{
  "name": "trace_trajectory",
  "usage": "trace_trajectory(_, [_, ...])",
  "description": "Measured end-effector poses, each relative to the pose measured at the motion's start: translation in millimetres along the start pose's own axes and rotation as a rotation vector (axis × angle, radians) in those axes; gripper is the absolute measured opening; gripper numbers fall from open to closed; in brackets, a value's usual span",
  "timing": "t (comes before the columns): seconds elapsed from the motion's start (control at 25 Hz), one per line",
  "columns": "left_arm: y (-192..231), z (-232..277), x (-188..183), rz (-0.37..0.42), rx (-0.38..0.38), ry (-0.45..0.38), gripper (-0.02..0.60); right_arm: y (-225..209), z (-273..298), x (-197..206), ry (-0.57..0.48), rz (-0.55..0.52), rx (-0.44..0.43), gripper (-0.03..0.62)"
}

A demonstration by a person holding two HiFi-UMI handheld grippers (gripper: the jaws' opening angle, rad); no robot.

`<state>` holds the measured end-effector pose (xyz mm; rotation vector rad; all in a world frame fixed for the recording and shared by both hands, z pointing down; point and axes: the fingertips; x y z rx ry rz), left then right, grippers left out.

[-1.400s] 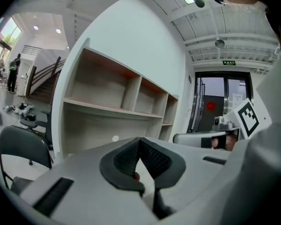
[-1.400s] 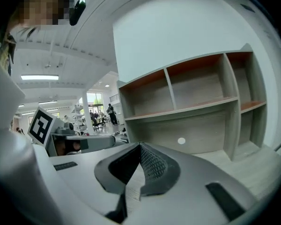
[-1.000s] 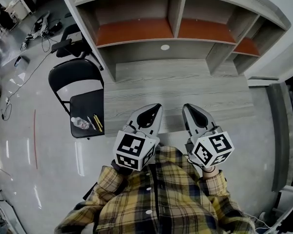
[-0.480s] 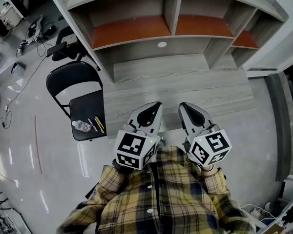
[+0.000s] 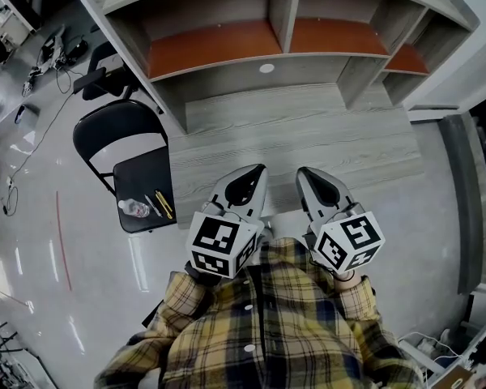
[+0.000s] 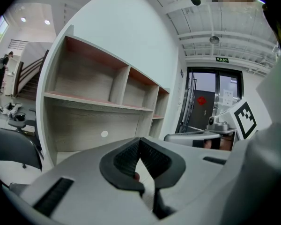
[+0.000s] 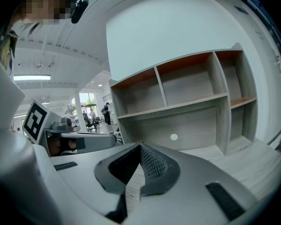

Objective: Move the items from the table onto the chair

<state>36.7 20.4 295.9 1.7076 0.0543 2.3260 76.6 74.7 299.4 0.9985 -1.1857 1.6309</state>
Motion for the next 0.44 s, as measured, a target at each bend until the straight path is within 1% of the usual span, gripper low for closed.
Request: trace_trajectory(0.44, [-2.5,10.9,-2.7,0.005,0.014,0.006,0.003,-8.8,1.0,-2.4,0.005,0.007,0.002,0.017])
Point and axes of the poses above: the fingertips, and each gripper's own axes: z forward along the fingers, y to its left, x out of its underside, and after that the axes turned 7 degrees about -x, right-handed
